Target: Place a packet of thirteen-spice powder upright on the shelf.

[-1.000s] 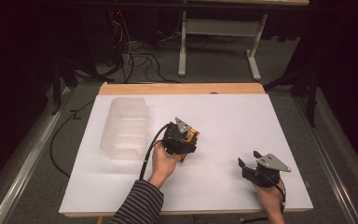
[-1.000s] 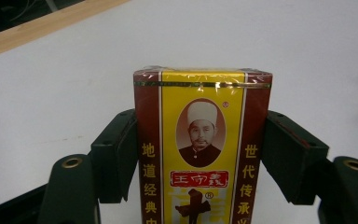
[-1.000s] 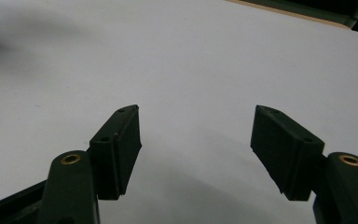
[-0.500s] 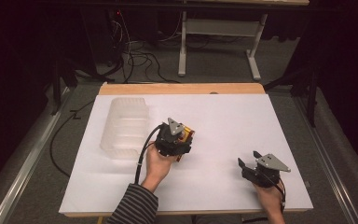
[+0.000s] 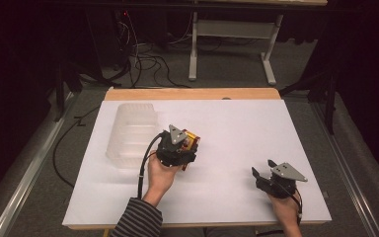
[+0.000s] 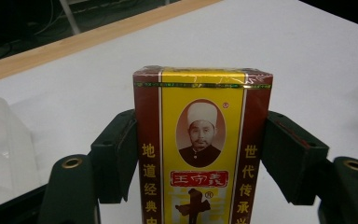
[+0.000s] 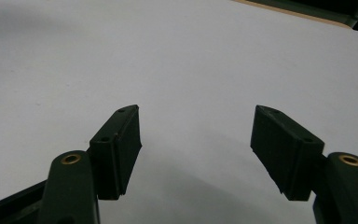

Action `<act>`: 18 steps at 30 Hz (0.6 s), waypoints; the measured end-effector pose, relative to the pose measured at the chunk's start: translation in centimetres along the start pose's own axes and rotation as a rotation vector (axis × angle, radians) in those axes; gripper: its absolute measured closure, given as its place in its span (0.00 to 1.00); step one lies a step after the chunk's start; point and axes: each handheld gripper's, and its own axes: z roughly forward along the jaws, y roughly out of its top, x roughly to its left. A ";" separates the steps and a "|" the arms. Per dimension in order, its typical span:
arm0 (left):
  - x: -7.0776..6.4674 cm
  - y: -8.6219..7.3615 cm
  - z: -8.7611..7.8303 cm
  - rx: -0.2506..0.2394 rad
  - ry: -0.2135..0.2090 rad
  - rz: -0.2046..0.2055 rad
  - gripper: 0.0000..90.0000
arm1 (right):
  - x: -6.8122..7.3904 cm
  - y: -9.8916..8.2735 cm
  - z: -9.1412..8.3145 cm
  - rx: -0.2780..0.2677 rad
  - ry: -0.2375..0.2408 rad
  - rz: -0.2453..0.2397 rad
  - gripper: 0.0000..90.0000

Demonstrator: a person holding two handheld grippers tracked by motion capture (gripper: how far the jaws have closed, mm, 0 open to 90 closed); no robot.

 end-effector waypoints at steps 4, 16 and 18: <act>0.4 0.0 -0.6 -0.012 0.008 -0.005 0.37 | 0.0 0.0 0.0 -0.003 0.001 0.000 0.37; 1.9 0.3 -2.7 -0.055 0.054 -0.019 0.37 | 0.0 0.0 0.0 0.002 0.002 -0.003 0.37; 2.3 0.3 -3.0 -0.065 0.064 -0.026 0.37 | 0.0 0.0 0.0 -0.002 0.002 -0.003 0.37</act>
